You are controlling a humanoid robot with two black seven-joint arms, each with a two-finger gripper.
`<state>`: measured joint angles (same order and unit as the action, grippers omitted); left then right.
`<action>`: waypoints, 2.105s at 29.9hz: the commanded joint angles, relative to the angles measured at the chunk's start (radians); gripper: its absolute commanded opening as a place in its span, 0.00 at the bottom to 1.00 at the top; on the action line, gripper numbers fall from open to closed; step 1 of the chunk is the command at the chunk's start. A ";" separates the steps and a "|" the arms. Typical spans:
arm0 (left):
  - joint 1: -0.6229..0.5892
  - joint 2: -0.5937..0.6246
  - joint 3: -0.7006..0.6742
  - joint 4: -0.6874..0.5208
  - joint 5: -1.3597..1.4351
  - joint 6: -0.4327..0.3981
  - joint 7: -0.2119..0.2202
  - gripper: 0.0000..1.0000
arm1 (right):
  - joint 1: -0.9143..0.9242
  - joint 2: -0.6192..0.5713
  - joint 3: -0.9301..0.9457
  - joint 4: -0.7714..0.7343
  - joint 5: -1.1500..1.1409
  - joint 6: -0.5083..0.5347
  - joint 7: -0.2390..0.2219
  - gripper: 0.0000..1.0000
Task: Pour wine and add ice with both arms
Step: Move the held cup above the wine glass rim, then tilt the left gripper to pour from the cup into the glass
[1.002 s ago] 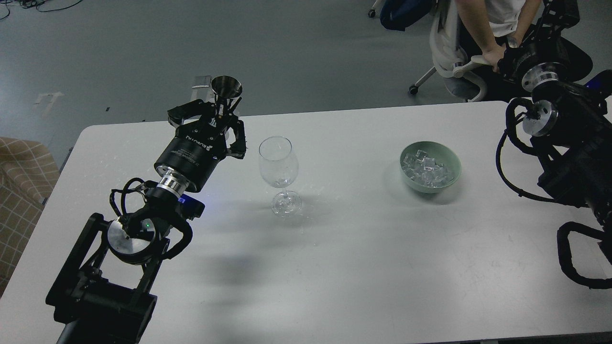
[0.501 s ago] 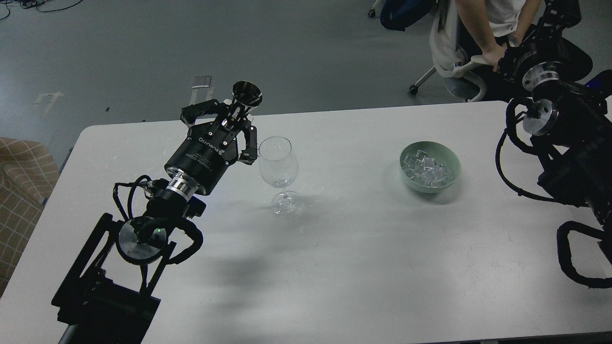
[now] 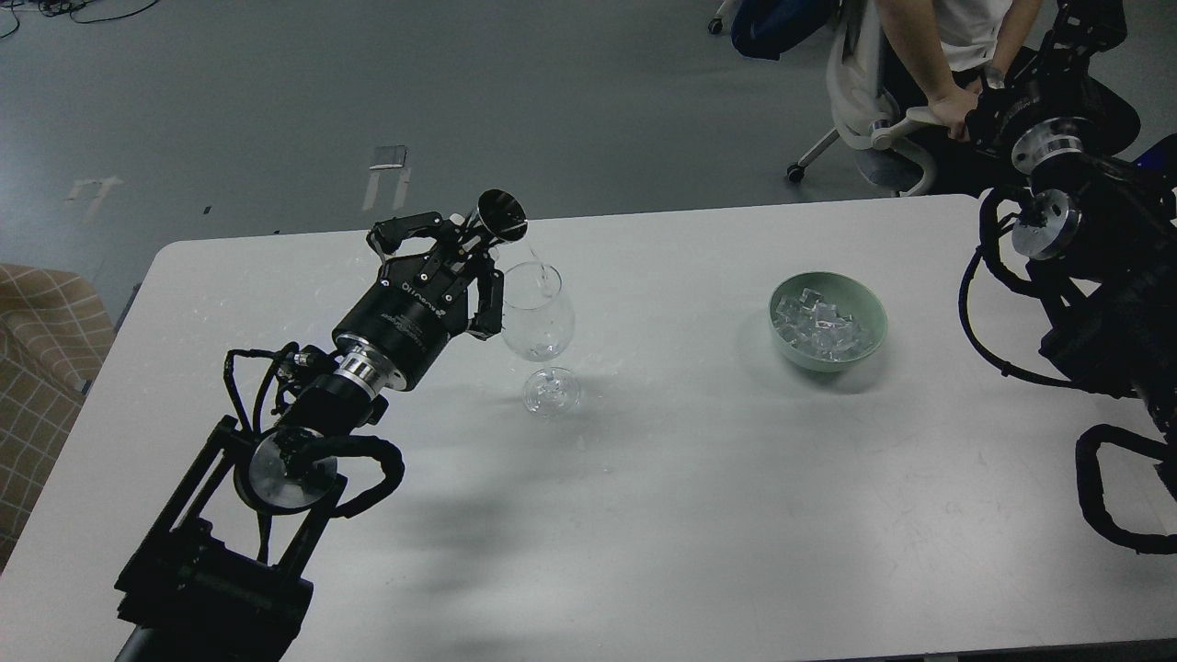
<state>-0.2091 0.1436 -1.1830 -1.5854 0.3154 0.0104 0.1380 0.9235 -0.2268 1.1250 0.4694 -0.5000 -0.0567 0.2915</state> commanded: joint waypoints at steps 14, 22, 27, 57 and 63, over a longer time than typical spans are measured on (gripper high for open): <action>-0.003 0.008 0.000 0.042 0.065 -0.004 -0.003 0.22 | 0.000 -0.005 0.001 0.000 0.001 0.000 0.000 1.00; -0.003 0.013 0.000 0.044 0.134 -0.032 -0.003 0.22 | -0.002 -0.005 0.001 0.002 0.001 0.000 0.000 1.00; -0.006 0.013 0.000 0.056 0.136 -0.033 -0.005 0.22 | -0.002 -0.005 -0.001 0.002 0.001 0.000 0.000 1.00; -0.049 0.056 -0.004 0.078 0.290 -0.056 -0.020 0.22 | -0.002 -0.009 0.003 0.003 0.001 0.000 0.000 1.00; -0.055 0.059 -0.003 0.070 0.324 -0.069 -0.020 0.22 | -0.002 -0.009 0.003 0.003 0.001 0.000 0.000 1.00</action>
<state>-0.2627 0.2017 -1.1867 -1.5105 0.6252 -0.0561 0.1182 0.9230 -0.2360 1.1275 0.4726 -0.4985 -0.0567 0.2915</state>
